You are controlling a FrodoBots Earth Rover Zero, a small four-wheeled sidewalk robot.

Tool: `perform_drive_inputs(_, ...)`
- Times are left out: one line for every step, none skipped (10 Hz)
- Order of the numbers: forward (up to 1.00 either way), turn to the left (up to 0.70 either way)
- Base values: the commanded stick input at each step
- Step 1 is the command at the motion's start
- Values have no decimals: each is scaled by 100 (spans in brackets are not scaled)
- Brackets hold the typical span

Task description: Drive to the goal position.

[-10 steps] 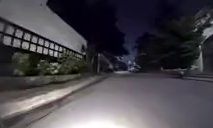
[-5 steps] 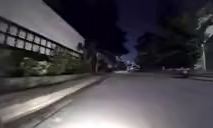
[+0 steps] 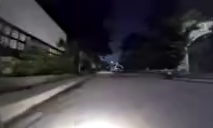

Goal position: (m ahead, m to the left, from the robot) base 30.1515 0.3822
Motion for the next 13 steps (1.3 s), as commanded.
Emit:
perform_drive_inputs(100, 0)
perform_drive_inputs(100, 0)
perform_drive_inputs(100, 0)
perform_drive_inputs(100, 0)
perform_drive_inputs(100, 0)
perform_drive_inputs(100, 0)
perform_drive_inputs(100, 0)
perform_drive_inputs(100, 0)
perform_drive_inputs(100, 0)
perform_drive_inputs(100, 0)
perform_drive_inputs(100, 0)
perform_drive_inputs(96, 0)
perform_drive_inputs(99, 0)
